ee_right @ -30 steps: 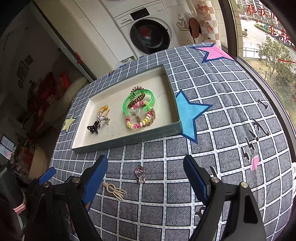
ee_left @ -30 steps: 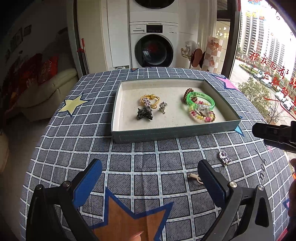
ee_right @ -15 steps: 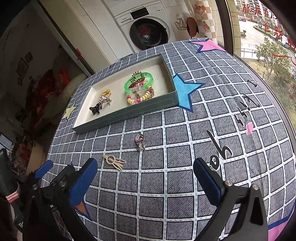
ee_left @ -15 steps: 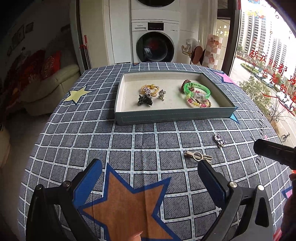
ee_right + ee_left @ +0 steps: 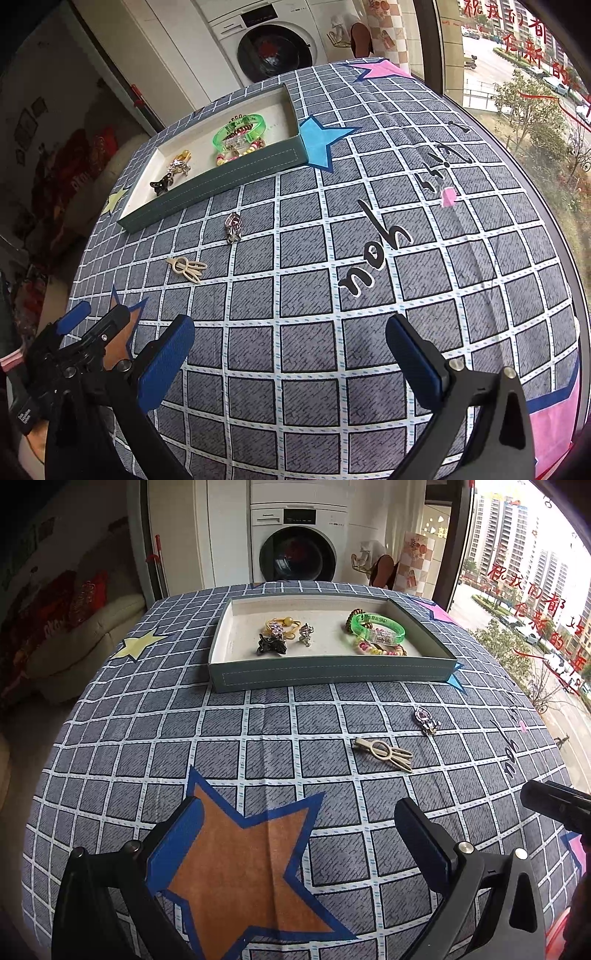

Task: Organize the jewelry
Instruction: 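Withdraw both tools from the tray toward the bunny clip and heart charm, then grasp the beige bunny hair clip with left tool while right tool grasps silver heart charm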

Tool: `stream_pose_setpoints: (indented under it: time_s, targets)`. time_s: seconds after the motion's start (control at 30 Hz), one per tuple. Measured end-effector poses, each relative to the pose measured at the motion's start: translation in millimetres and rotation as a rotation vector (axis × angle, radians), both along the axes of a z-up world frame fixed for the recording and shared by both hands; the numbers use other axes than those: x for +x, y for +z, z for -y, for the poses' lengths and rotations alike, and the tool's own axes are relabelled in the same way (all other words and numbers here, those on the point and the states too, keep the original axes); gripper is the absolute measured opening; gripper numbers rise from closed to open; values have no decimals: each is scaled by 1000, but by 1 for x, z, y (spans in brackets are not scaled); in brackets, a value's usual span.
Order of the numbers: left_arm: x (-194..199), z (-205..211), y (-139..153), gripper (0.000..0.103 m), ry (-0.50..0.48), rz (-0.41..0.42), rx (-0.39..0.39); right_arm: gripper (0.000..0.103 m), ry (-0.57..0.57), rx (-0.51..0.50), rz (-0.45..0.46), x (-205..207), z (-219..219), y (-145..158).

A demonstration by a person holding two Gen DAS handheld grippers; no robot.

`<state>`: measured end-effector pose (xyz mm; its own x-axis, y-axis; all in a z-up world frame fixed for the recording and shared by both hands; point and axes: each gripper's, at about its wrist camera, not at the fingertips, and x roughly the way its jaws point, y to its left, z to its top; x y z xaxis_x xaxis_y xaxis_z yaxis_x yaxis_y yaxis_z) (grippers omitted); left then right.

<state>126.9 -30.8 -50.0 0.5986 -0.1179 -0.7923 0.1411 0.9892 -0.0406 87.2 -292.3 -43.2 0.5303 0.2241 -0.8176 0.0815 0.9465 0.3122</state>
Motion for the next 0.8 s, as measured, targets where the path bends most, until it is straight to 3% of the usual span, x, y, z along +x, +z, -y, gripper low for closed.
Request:
stream_pose_setpoints:
  time_s: [0.17,0.4,0.67,0.8]
  targets:
    - [10,9,-1,103,24,-23,-14,103,5,-39,13,-5,2,2]
    - [42,21,-5,103,140,-84,-80,103,-7,-31,22,-6,13,3]
    - [66,47,-21,103,228,-126,12,103,-33,-25,27,-4,30,3]
    - [67,53,-28,103,219,-124,53,103,-42,-23,28,-4,36,3]
